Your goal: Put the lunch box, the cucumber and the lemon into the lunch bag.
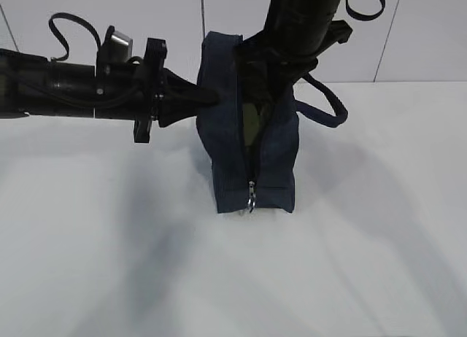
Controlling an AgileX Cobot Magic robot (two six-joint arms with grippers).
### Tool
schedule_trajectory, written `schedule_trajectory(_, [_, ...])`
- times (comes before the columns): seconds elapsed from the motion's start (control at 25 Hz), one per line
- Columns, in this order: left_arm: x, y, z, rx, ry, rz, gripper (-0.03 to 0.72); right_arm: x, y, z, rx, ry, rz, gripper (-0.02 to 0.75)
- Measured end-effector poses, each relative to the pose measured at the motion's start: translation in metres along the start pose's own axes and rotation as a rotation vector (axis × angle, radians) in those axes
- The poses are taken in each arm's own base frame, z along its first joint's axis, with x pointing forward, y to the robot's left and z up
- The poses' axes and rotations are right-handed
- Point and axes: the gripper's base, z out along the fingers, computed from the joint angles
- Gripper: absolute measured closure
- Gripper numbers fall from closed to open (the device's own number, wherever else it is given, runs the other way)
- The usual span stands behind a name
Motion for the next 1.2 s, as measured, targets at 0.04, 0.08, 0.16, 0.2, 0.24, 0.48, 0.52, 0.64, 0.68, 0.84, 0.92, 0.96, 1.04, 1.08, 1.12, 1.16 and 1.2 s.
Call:
schedule_trajectory(0.04, [0.000,0.005,0.002,-0.002,0.005,-0.013,0.677,0.000,0.000,0.000,0.005,0.002,0.000,0.738])
schedule_trajectory(0.08, [0.001,0.010,0.004,-0.002,0.012,-0.025,0.677,0.000,-0.001,0.000,0.011,0.001,-0.001,0.738])
schedule_trajectory(0.16, [0.002,0.014,0.006,0.010,0.026,-0.044,0.677,0.001,-0.002,0.001,0.024,0.004,-0.003,0.738])
schedule_trajectory(0.2, [0.002,0.015,0.006,0.013,0.028,-0.049,0.677,0.001,-0.003,0.002,0.034,0.006,-0.006,0.737])
schedule_trajectory(0.24, [0.002,0.015,0.006,0.014,0.028,-0.050,0.677,0.000,-0.004,0.002,0.043,0.005,-0.009,0.738])
schedule_trajectory(0.48, [0.001,0.012,0.006,0.038,0.037,-0.050,0.677,0.000,-0.002,0.019,0.030,0.038,0.000,0.738])
schedule_trajectory(0.52, [0.001,0.010,0.006,0.047,0.043,-0.052,0.677,0.000,0.000,0.021,0.012,0.043,0.006,0.738])
schedule_trajectory(0.64, [0.001,0.010,0.006,0.050,0.047,-0.054,0.677,0.000,0.003,0.027,-0.025,0.055,0.019,0.738])
schedule_trajectory(0.68, [0.001,0.010,0.007,0.049,0.045,-0.053,0.677,0.000,0.003,0.029,-0.024,0.057,0.019,0.738])
schedule_trajectory(0.84, [0.000,0.011,0.007,0.035,0.033,-0.052,0.677,-0.002,0.004,0.036,-0.031,0.057,0.030,0.738])
schedule_trajectory(0.92, [-0.001,0.012,0.007,0.025,0.025,-0.054,0.677,-0.002,0.005,0.039,-0.034,0.058,0.038,0.737])
schedule_trajectory(0.96, [-0.001,0.012,0.007,0.022,0.022,-0.054,0.677,-0.002,0.005,0.039,-0.037,0.056,0.039,0.737])
schedule_trajectory(1.04, [-0.002,0.012,0.007,0.016,0.019,-0.052,0.677,-0.002,0.005,0.040,-0.039,0.058,0.042,0.738])
schedule_trajectory(1.08, [-0.002,0.012,0.007,0.014,0.019,-0.049,0.677,-0.002,0.005,0.040,-0.039,0.058,0.042,0.737])
schedule_trajectory(1.12, [-0.001,0.012,0.007,0.011,0.023,-0.047,0.677,-0.002,0.005,0.040,-0.039,0.058,0.044,0.737])
schedule_trajectory(1.16, [-0.001,0.013,0.007,0.009,0.023,-0.046,0.677,-0.002,0.005,0.040,-0.039,0.056,0.044,0.738])
schedule_trajectory(1.2, [-0.001,0.013,0.007,0.007,0.025,-0.045,0.677,-0.003,0.005,0.040,-0.037,0.052,0.043,0.737])
